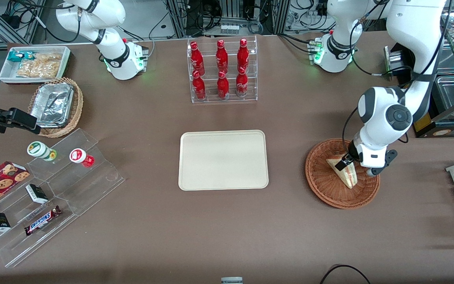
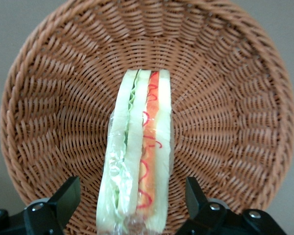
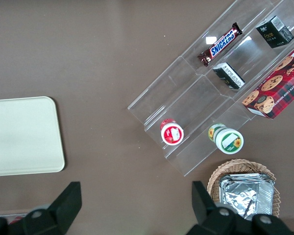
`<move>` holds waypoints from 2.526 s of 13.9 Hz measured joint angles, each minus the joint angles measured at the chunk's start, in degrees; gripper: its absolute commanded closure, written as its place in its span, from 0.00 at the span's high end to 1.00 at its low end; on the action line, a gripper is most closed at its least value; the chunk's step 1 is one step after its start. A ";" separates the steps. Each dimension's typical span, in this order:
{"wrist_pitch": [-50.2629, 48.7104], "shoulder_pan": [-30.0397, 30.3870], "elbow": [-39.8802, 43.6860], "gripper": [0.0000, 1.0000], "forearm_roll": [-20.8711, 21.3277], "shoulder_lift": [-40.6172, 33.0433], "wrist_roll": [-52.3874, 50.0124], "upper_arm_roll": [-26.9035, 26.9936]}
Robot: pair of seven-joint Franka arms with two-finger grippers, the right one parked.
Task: Place sandwich from basket to tray
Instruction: 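Close the left gripper on the sandwich and lift it from the basket, then carry the sandwich with the left gripper over the cream tray and lower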
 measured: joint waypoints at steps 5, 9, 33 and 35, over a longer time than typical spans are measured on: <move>-2.26 -0.02 1.01 0.15 0.00 -0.03 0.02 -0.06; -14.33 -0.13 7.13 0.16 0.25 -2.97 0.73 -2.64; -20.96 -22.46 46.64 0.08 13.14 30.01 -11.90 -22.22; -20.74 -23.04 46.83 0.08 13.23 30.95 -13.43 -22.22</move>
